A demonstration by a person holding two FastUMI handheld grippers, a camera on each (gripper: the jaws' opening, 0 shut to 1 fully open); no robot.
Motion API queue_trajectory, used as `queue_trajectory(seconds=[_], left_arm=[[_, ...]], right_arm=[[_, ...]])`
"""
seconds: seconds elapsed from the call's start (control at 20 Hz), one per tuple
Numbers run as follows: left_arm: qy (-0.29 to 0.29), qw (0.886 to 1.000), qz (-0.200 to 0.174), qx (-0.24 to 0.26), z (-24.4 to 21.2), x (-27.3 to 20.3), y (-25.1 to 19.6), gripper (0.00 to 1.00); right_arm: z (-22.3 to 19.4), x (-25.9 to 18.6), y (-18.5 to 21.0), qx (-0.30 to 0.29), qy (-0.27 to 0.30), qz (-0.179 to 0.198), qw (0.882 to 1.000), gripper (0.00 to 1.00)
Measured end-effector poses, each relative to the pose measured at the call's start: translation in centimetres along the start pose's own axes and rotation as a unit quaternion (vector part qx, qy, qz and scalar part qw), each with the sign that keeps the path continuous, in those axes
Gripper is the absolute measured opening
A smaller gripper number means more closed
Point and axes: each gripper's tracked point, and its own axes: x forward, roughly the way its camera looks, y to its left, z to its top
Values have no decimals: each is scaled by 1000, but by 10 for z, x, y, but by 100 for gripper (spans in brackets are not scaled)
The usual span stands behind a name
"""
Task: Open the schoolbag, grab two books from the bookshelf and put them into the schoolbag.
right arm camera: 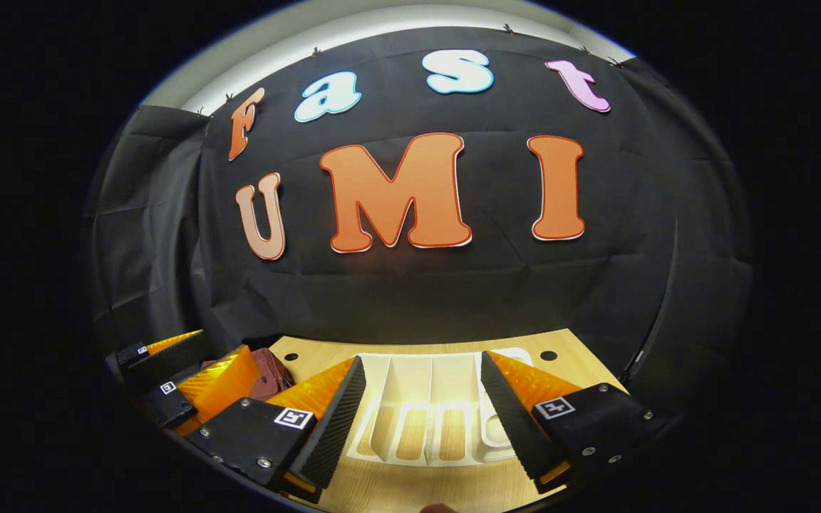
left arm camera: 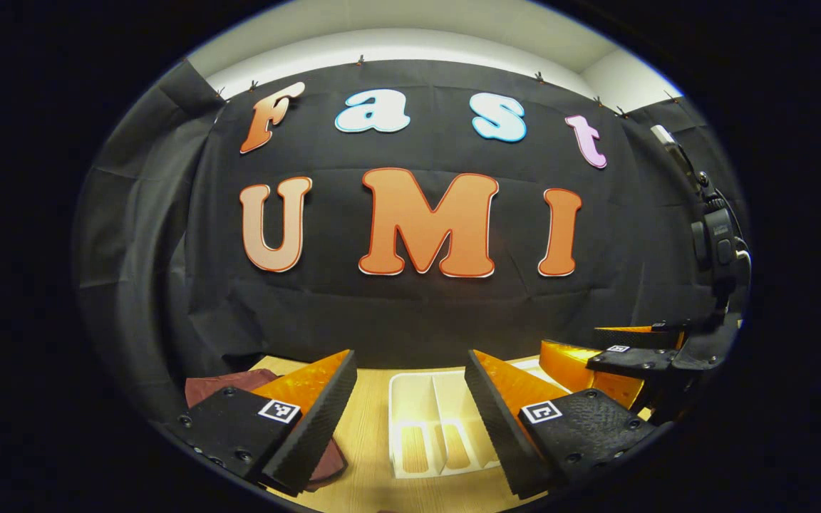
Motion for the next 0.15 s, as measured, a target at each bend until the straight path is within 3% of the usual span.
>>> queue_trajectory(seconds=[0.15], left_arm=[[-9,1000,-4,7,2,2,-1,97]], right_arm=[[2,0,1,-1,-3,1,1000,100]])
